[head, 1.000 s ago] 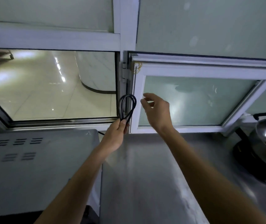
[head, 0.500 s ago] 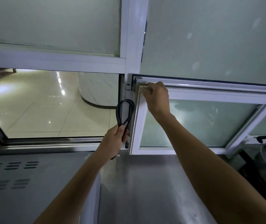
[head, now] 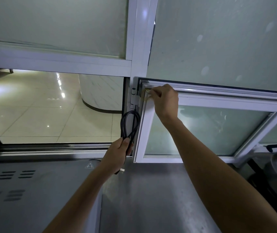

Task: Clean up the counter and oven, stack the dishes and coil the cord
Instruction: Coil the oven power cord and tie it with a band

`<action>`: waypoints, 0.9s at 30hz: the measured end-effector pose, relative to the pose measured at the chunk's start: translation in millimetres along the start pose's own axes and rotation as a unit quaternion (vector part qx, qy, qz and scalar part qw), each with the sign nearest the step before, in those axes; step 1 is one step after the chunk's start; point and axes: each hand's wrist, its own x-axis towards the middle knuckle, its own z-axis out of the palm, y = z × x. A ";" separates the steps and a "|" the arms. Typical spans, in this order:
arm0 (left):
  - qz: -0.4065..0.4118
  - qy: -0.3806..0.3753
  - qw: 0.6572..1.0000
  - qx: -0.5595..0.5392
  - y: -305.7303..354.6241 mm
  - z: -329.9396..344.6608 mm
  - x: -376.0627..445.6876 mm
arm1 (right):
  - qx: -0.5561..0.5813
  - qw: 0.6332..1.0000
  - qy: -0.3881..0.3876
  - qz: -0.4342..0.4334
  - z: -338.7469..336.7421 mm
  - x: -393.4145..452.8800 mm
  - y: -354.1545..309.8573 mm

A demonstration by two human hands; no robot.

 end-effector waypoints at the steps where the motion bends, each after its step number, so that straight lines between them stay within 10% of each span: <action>1: 0.000 0.005 1.000 -0.002 -0.1 0.0 -3.1 | 0.008 1.000 0.003 0.001 -2.0 -2.5 0.2; 13: -0.042 -0.018 0.993 0.110 -34.4 16.0 -62.4 | 0.182 0.961 -0.034 0.203 -57.3 -140.7 17.6; 27: -0.068 -0.051 0.980 0.179 -59.2 37.3 -97.7 | 0.469 0.764 -0.043 0.442 -75.6 -255.6 48.3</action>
